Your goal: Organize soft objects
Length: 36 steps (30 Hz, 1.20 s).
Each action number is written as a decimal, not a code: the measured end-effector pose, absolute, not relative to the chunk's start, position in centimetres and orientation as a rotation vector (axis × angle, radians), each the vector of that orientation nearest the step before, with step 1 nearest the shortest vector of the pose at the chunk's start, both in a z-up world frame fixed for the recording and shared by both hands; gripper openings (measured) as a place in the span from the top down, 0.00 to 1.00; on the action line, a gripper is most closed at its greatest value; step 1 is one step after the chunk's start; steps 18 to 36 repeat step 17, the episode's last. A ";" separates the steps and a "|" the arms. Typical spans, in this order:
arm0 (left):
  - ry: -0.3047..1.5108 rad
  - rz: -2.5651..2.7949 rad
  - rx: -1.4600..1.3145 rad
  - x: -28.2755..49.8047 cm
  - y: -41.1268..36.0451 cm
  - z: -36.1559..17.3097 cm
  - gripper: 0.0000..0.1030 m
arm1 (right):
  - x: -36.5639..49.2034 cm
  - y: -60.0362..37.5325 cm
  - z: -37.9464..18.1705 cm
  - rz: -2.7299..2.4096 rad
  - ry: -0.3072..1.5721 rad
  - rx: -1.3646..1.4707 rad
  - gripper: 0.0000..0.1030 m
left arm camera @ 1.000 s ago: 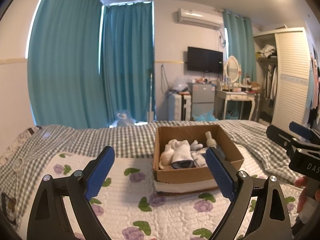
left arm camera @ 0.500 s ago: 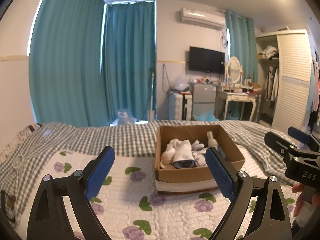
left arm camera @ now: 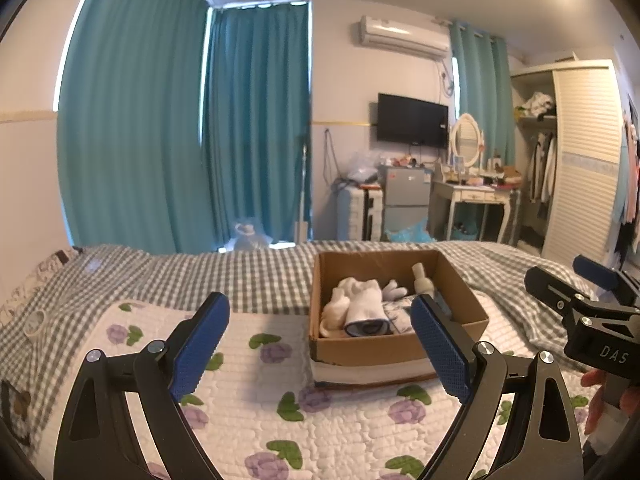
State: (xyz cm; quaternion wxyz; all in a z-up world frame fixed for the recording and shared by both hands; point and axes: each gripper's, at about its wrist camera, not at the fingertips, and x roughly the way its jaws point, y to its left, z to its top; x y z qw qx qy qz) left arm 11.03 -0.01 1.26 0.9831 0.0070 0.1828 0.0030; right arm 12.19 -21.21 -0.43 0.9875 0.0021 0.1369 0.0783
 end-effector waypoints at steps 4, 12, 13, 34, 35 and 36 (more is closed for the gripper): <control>0.368 0.005 0.012 11.0 0.0 1.3 0.09 | 12.2 -21.2 -0.5 0.156 0.274 0.004 0.00; 0.369 0.007 0.014 11.0 -0.1 1.2 0.09 | 12.3 -21.1 -0.9 0.151 0.283 0.006 0.00; 0.369 0.007 0.013 11.0 0.0 1.2 0.09 | 12.3 -21.1 -0.9 0.151 0.283 0.007 0.00; 0.365 0.004 0.014 11.0 -0.1 1.3 0.09 | 12.3 -21.1 -0.9 0.148 0.283 0.008 0.00; 0.365 0.004 0.014 11.0 -0.1 1.3 0.09 | 12.3 -21.1 -0.9 0.148 0.283 0.008 0.00; 0.365 0.004 0.014 11.0 -0.1 1.3 0.09 | 12.3 -21.1 -0.9 0.148 0.283 0.008 0.00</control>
